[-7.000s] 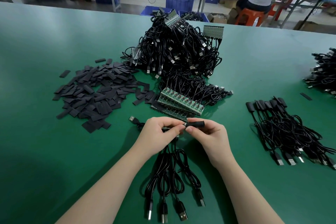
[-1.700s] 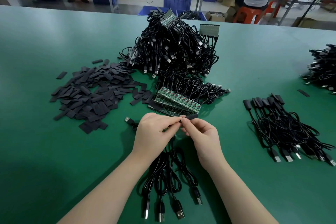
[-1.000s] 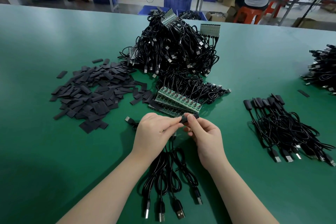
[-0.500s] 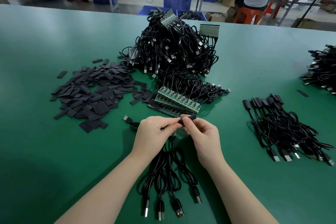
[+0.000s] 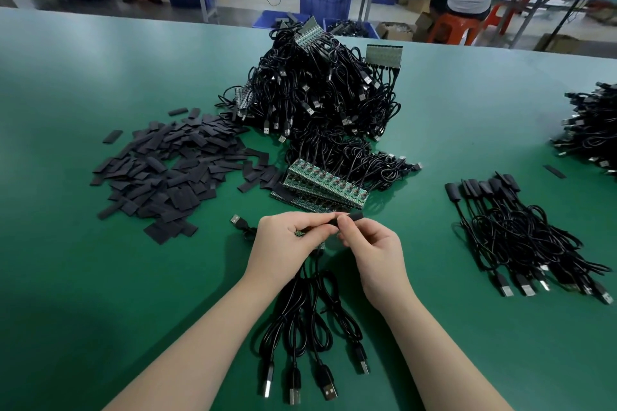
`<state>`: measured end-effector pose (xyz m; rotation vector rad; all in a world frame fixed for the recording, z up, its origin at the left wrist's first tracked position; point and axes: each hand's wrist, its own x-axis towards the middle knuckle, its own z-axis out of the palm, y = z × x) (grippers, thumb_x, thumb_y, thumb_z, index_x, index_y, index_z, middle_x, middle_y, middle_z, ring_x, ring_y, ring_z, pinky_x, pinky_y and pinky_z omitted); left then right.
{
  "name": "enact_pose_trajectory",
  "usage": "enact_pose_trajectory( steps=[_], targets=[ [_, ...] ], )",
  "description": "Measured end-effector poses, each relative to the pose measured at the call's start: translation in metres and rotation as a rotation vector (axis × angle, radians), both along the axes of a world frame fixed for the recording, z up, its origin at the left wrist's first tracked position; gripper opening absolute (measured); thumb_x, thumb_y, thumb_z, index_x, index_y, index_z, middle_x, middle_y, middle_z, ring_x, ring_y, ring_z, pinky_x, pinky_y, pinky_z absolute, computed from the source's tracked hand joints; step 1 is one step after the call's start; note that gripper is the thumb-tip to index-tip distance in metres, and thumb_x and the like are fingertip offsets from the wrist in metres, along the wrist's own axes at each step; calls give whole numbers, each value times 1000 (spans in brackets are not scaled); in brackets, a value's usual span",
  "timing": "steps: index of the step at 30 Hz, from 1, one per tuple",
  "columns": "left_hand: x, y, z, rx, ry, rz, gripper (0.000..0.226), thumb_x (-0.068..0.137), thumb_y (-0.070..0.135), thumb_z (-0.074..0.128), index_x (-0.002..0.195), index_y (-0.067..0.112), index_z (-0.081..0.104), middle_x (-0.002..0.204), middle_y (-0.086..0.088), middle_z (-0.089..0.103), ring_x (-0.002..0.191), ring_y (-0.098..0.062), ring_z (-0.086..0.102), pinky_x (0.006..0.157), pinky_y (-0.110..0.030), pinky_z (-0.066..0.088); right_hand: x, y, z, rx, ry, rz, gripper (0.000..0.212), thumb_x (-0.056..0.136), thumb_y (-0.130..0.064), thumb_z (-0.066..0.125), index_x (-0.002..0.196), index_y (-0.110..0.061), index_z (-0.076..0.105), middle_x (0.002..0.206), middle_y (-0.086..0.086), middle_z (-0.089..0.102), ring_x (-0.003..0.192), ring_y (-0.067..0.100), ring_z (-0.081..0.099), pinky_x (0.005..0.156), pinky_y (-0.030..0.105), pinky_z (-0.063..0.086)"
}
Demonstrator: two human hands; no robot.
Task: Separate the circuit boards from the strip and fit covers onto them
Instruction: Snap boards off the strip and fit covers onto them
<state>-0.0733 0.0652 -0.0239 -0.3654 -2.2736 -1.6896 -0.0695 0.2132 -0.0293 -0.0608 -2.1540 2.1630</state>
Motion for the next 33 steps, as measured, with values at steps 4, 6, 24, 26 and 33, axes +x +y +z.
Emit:
enact_pose_trajectory(
  steps=[4, 6, 24, 26, 33],
  targets=[
    [3, -3, -2, -11, 28, 2, 27, 84, 15, 74, 103, 33, 76, 95, 23, 73, 91, 2, 68, 80, -9, 48, 1, -2, 1, 14, 16, -4, 29, 91, -27, 70, 62, -33, 72, 58, -10, 55, 57, 7, 44, 52, 14, 36],
    [3, -3, -2, -20, 38, 8, 25, 85, 12, 73, 106, 26, 76, 96, 20, 74, 91, 0, 69, 80, -10, 48, 2, -3, 2, -9, 34, 16, 29, 92, -21, 69, 67, -34, 75, 62, -15, 63, 59, 1, 51, 58, 11, 41],
    [5, -3, 2, -30, 5, 100, 21, 81, 14, 78, 92, 33, 78, 87, 26, 72, 87, 6, 67, 76, -7, 47, 4, -2, 4, -76, 78, 43, 18, 92, -9, 66, 90, -24, 77, 90, -14, 76, 70, -5, 61, 69, 11, 48],
    [6, -2, 1, -80, 55, 107, 20, 81, 14, 78, 96, 27, 79, 88, 26, 71, 91, 4, 67, 82, -15, 50, 3, -2, 3, -83, 81, 35, 21, 92, -8, 66, 86, -25, 77, 96, -12, 77, 72, -6, 62, 70, 12, 49],
    [8, 3, 4, -191, 176, 203, 14, 79, 29, 74, 92, 28, 78, 85, 28, 68, 86, -2, 64, 80, -23, 49, 1, -1, 1, -139, 48, 37, 26, 92, -15, 66, 74, -28, 79, 100, -11, 76, 73, -4, 63, 67, 12, 48]
  ],
)
